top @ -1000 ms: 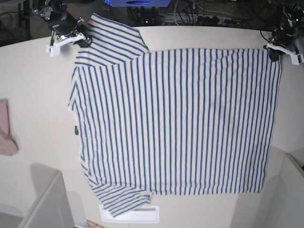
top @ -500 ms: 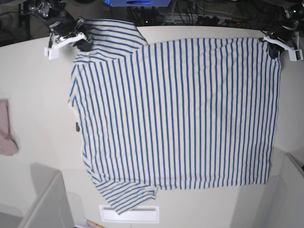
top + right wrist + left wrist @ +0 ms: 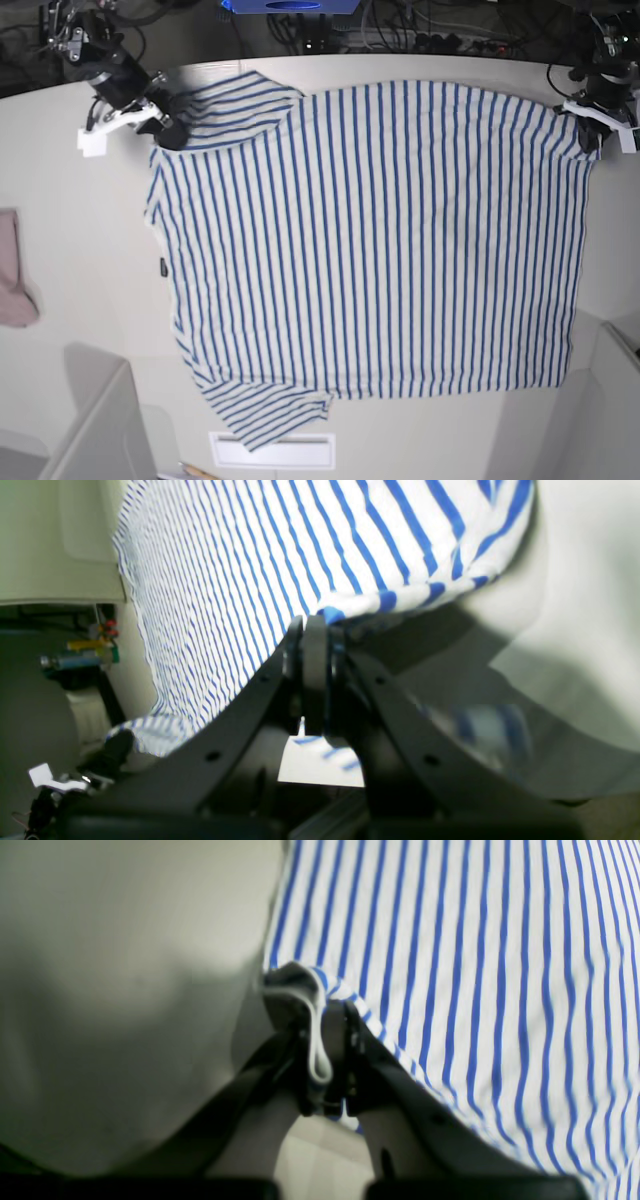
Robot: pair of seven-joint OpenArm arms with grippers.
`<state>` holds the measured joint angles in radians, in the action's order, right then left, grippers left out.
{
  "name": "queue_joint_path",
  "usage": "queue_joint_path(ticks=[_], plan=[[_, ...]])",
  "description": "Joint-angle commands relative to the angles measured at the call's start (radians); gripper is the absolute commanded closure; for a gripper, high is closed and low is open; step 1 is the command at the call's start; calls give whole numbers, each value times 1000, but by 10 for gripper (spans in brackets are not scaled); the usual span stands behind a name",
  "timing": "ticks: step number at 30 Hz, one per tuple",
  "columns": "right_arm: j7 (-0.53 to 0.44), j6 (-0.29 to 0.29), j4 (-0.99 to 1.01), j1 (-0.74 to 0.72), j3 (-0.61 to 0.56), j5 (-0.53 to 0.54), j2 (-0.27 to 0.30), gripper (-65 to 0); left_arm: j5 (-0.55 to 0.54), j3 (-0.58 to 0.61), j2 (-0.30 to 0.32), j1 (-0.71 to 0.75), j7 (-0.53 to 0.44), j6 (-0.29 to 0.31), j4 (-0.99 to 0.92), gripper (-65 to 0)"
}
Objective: Fold the T-shirt properly
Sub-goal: 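Lift the corners and fold the collar edge over onto the shirt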
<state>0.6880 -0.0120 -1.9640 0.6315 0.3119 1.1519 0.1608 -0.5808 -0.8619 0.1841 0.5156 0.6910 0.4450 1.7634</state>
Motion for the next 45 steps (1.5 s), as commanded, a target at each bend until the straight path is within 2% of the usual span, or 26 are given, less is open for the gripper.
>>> queue_joint_path(ticks=[1,13,21,25,39,45], plan=[[11,7,-19,-6,3,18,6,0,-12,-6,13,5,-24,-8,14,0],[132,1,-11,-200,16,20,0,0,-11,-6,16,-88,-23,-10,-29,0],[266,1,4,-321,128,17,-42,0,180,-4,13,-188,-23,-10,-53,0],[338,1,74,-398,160,12,-65,0,207,-4,10,-222,-23,-10,-58,0],[348,1,311,-588,158,7,-50,0,207,-6,15,-294,-23,-10,-135,0],[344,1,334,-628,152,-74,-37,0,207,-4,18,-329,-23,-10,-138,0]])
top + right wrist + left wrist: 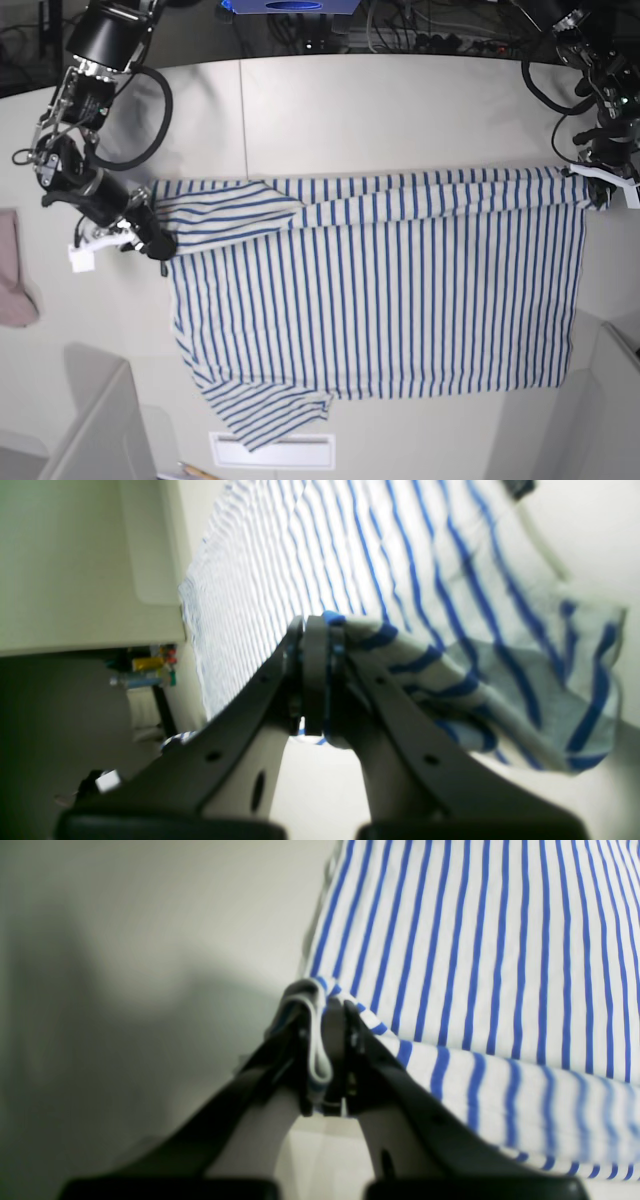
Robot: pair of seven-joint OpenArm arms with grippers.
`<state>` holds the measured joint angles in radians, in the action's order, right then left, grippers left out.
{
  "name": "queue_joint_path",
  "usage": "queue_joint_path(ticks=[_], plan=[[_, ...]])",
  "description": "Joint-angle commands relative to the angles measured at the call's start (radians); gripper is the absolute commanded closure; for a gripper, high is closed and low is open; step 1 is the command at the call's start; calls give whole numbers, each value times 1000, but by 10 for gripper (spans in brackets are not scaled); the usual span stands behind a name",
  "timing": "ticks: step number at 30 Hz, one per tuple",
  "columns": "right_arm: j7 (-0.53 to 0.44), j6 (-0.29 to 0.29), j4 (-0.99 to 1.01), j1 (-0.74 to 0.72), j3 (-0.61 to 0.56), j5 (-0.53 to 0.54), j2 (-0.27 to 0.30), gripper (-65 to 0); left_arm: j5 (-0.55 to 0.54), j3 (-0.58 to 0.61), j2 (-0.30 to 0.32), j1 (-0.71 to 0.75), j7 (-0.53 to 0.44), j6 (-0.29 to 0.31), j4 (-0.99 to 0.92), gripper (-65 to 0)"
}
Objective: Fold the T-shirt properly
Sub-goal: 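Lift the corners and fold the collar edge over onto the shirt, then release the folded edge and reposition both grippers at the fold corners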
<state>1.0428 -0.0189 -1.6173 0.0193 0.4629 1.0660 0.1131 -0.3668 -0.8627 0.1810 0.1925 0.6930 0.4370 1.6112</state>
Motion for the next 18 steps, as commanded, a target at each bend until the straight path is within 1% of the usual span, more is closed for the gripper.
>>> queue_joint_path(ticks=[1,3,4,9,12,16,18], plan=[[-12,7,-2,-25,1,7,10,0,-7,-3,21,-8,-25,-2,14,0],[-12,7,28,-46,1,0,12,0,-5,9,24,-21,-25,-2,14,0],[-12,7,42,-55,0,-2,13,0,2,26,36,-26,-25,-2,14,0],[-9,7,78,-109,0,-2,15,0,114,43,36,-83,-25,-2,-16,0],[-5,7,114,-141,-2,-2,18,0,154,47,38,-113,-25,-2,-28,0],[-3,7,170,-177,-13,-2,18,0,157,50,41,-127,-25,-2,-28,0],[-11,7,185,-193,-65,-2,24,0,157,73,42,-129,-25,-2,-30,0]])
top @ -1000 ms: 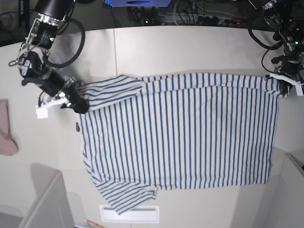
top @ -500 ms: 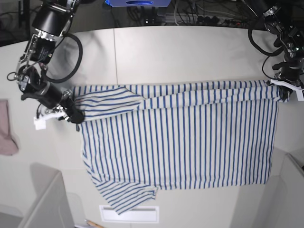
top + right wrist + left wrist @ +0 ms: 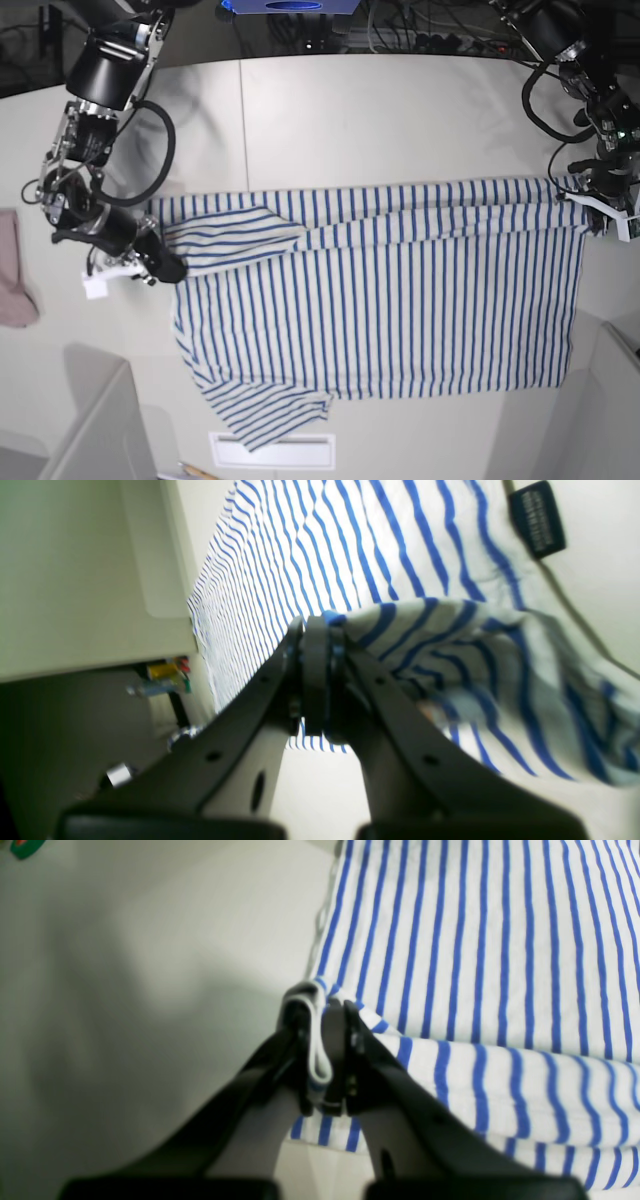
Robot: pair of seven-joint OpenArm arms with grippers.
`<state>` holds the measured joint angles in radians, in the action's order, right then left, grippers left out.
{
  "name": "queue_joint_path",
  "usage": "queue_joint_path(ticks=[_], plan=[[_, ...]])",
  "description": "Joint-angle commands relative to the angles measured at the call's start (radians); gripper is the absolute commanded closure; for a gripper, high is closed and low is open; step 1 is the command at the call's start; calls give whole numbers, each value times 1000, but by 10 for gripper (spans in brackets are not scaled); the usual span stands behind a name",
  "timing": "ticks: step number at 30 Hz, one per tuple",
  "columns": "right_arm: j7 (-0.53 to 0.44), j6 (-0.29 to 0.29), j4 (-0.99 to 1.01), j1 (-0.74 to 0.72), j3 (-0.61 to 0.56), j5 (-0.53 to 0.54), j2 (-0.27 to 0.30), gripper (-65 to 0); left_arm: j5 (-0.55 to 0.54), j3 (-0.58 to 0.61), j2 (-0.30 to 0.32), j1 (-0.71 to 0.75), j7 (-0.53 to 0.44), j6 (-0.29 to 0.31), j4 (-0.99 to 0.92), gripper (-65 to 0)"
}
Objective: Fold the T-shirt properly
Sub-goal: 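Release the folded edge and reposition both grippers at the fold corners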
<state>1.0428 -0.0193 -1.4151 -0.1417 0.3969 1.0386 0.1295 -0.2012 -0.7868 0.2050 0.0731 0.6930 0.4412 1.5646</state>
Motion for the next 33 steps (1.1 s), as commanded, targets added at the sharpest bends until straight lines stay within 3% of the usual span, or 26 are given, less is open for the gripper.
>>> queue_joint_path(ticks=[1,8,12,18,25,26,29,33], plan=[[-14,8,-8,-42,-22,26,19,0,-7,11,18,-9,-25,-6,17,0],[-54,8,70,-82,-48,24,32,0,-1,23,18,-42,-25,-6,-43,0],[-58,8,89,-89,-49,22,51,0,73,30,14,-78,-26,-6,-74,0],[-60,8,89,-97,-49,-73,45,0,104,30,12,-108,-26,-6,-80,0],[-63,8,89,-94,-40,-80,45,0,104,30,17,-109,-29,-6,-140,0],[-65,8,89,-94,-40,-82,45,-68,101,30,17,-109,-31,-6,-140,-10],[-72,8,89,-94,-39,-82,45,-219,98,30,17,-121,-32,-6,-140,-169],[-149,8,84,-69,-40,-82,48,-221,102,30,17,-180,-28,-6,-169,-369]])
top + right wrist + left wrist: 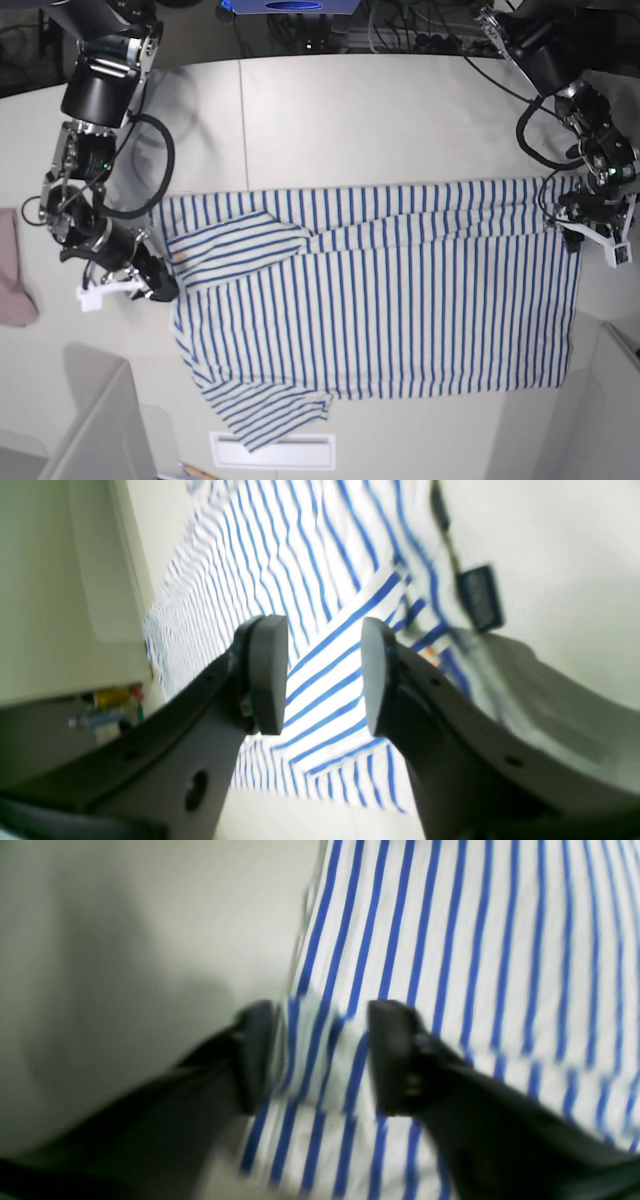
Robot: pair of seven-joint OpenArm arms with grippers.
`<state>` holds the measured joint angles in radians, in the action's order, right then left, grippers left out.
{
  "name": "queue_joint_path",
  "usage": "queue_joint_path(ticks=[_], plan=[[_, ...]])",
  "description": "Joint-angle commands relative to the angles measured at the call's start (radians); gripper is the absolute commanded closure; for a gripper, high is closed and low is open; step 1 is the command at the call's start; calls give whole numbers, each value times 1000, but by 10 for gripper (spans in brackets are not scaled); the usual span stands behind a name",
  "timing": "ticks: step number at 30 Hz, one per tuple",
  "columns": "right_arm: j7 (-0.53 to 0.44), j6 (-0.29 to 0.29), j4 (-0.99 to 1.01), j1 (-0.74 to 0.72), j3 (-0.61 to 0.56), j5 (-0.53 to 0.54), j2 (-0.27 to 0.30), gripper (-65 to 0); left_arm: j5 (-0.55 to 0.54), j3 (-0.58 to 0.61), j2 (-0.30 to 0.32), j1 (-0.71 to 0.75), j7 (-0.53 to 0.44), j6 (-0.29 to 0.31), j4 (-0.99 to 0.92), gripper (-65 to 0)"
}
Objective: Fold the T-shirt properly
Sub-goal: 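Release the folded edge and reposition both grippers at the fold corners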
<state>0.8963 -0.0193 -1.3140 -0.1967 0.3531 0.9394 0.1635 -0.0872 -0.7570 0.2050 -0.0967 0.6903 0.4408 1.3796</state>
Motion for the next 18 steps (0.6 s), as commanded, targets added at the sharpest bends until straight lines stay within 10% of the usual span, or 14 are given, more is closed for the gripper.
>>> queue_joint_path(ticks=[1,10,18], plan=[[-12,8,-22,-5,4,17,14,-221,-12,-3,17,-24,-25,-6,7,-402],[-65,5,-276,197,91,17,-60,-221,-107,-115,7,33,-24,-1,160,-449],[-179,-218,-467,417,102,19,-129,-231,-461,-177,3,341,-28,-1,263,-449]])
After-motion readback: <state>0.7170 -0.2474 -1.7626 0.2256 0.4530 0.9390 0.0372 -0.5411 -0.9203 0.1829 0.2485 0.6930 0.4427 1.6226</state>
